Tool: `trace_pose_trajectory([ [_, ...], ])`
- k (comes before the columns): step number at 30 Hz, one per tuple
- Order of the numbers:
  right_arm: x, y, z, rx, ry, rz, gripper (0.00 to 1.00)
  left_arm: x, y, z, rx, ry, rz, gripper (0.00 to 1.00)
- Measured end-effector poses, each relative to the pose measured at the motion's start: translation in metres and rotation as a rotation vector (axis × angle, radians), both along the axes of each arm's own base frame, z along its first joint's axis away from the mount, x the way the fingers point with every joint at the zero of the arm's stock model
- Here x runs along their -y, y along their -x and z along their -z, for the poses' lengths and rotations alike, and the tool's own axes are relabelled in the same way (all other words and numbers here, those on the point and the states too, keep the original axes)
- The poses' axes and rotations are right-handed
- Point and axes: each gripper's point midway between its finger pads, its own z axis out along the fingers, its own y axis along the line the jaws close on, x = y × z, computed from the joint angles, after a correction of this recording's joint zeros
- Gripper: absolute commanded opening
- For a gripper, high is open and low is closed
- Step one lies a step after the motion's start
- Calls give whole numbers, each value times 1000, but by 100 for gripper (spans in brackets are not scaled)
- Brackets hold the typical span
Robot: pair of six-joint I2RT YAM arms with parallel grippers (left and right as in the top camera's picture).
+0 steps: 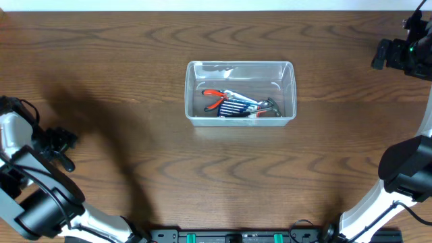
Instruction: Pack container
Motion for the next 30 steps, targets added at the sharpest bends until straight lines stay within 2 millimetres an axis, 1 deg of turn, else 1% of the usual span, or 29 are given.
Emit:
trace_pose_trajectory([
  [4, 0, 0, 0, 0, 0, 0, 99, -3, -10, 7, 29, 12, 88, 98],
  [11, 0, 1, 0, -4, -1, 0, 99, -7, -33, 7, 129, 5, 195, 98],
  [18, -1, 2, 1, -7, -2, 0, 99, -6, -40, 9, 165, 13, 227, 99],
  [21, 0, 2, 1, -7, -2, 0, 99, -2, -37, 18, 167, 22, 221, 98],
  [27, 1, 2, 1, -10, 5, 3, 99, 10, -13, 42, 132, 64, 179, 99],
  [30, 1, 2, 1, -11, 8, 4, 99, 7, -10, 44, 136, 56, 162, 98],
])
